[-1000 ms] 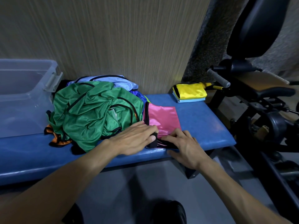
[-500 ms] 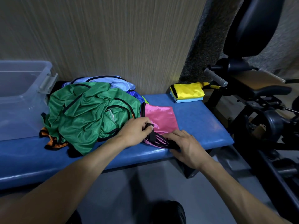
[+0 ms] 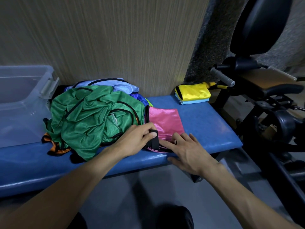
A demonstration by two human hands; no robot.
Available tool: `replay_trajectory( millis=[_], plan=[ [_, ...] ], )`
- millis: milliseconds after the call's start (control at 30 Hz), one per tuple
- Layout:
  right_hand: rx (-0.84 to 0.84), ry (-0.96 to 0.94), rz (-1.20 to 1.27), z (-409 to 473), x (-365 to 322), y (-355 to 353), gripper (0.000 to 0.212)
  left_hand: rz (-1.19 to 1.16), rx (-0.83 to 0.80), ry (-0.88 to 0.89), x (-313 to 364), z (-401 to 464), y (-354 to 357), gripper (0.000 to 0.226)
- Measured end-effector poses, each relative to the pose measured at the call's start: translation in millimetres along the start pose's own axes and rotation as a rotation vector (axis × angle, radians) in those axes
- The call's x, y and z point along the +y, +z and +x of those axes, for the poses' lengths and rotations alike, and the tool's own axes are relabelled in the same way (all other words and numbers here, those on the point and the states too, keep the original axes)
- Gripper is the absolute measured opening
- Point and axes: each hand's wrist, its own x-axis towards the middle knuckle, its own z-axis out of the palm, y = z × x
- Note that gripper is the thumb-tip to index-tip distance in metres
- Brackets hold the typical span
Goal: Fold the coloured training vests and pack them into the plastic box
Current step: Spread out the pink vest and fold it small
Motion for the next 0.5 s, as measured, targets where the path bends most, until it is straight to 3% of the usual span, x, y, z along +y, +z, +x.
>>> replay_trajectory(
  millis=[233, 367, 500],
  plan=[
    [0.069, 0.006, 0.205, -6.8, 13.4, -1.1, 0.081, -0.019, 0.101, -0.225, -4.9, 17.8, 13.3, 0.004],
    [0.134, 0.014, 0.415, -10.1, 21.8, 1.5, 0.074, 0.017, 0.115, -0.260, -4.7, 24.6, 16.9, 0.025],
    [0.159, 0.034, 0.474, -9.6, 26.6, 7.2, 0.071, 0.122, 0.157, -0.216, -6.5, 25.0, 20.7, 0.024]
  ],
)
